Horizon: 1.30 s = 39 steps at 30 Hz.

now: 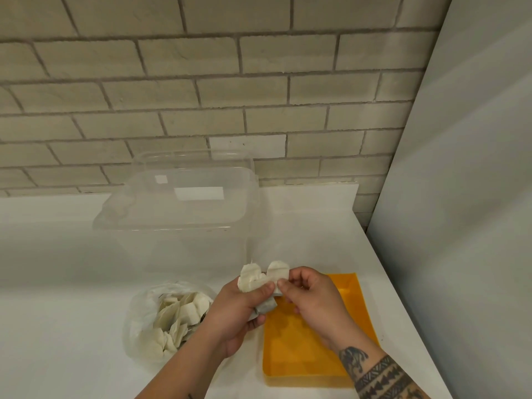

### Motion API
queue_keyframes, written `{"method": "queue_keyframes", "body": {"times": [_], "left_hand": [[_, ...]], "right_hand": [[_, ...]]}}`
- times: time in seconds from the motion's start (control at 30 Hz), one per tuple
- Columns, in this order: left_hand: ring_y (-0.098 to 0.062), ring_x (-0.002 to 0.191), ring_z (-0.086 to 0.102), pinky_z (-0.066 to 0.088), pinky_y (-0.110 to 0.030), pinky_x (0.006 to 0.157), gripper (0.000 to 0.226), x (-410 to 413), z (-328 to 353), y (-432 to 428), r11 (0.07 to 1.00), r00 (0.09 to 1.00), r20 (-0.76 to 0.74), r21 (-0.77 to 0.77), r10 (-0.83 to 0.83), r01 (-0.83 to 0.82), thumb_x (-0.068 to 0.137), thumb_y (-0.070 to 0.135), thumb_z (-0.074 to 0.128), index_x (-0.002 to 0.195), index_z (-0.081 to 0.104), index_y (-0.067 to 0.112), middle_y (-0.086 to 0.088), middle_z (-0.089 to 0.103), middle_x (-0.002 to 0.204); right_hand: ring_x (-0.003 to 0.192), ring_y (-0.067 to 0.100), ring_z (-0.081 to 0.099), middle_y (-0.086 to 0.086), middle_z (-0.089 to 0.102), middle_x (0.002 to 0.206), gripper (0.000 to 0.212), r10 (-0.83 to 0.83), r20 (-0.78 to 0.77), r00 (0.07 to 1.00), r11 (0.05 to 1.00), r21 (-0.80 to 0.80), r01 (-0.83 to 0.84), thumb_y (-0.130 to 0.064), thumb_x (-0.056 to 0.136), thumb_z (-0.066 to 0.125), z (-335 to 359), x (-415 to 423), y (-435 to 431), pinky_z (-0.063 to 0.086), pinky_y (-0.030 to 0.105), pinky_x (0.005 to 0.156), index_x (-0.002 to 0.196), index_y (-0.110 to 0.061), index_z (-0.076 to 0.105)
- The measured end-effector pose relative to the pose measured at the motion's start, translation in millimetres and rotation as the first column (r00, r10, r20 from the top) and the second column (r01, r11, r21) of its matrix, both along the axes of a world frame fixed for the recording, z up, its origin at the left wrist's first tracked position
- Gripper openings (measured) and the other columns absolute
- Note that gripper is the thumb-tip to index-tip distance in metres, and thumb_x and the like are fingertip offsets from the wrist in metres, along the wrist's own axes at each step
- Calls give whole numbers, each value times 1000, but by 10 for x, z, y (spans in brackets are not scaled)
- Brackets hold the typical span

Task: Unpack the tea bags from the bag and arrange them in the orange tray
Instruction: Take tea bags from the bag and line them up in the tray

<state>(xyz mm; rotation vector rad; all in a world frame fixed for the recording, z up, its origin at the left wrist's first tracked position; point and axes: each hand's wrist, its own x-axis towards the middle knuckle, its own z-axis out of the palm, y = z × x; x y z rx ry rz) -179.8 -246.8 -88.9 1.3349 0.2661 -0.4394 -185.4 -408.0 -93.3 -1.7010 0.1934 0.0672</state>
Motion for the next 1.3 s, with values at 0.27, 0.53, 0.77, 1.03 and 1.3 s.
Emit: {"method": "queue_keyframes", "body": {"times": [0.27,0.53,0.77,1.03,1.3], "left_hand": [[-16,79,62,49,-26,58,16,101,-64,-6,995,997,67,99,26,-33,95,20,70,109,74,24,-5,75,95],[-20,83,67,51,-23,50,15,191,-212,-30,816,988,154,566,31,-114,98,36,60,105,67,24,-4,70,94],[-20,61,70,59,-29,54,7,154,-374,-40,798,997,75,602,-31,-21,88,24,71,94,68,25,-8,73,79],[-15,50,64,51,-25,52,6,142,-411,-25,810,997,62,586,-50,5,87,20,67,92,68,20,-5,70,69],[-18,49,64,54,-28,54,4,156,-427,-13,827,997,61,563,-52,9,87,18,67,91,68,19,-6,69,68]], "right_hand": [[68,7,62,-5,70,73,6,-15,-26,1000,999,-36,14,-21,91,73,-69,77,-100,49,23,60,87,-18,74],[75,12,61,-4,69,80,7,-143,-63,988,985,-110,136,-23,91,74,-325,123,-294,48,29,67,85,-19,75],[76,3,63,-12,70,79,11,-54,-83,995,911,-412,15,-30,87,78,-527,239,-169,46,19,65,79,-27,70],[78,2,61,-17,64,80,21,-16,-122,992,859,-510,-49,-31,84,80,-623,367,43,46,20,68,75,-33,61],[76,3,60,-15,66,80,20,-72,-121,990,860,-511,0,-36,82,81,-676,399,87,44,22,66,77,-31,63]]}}
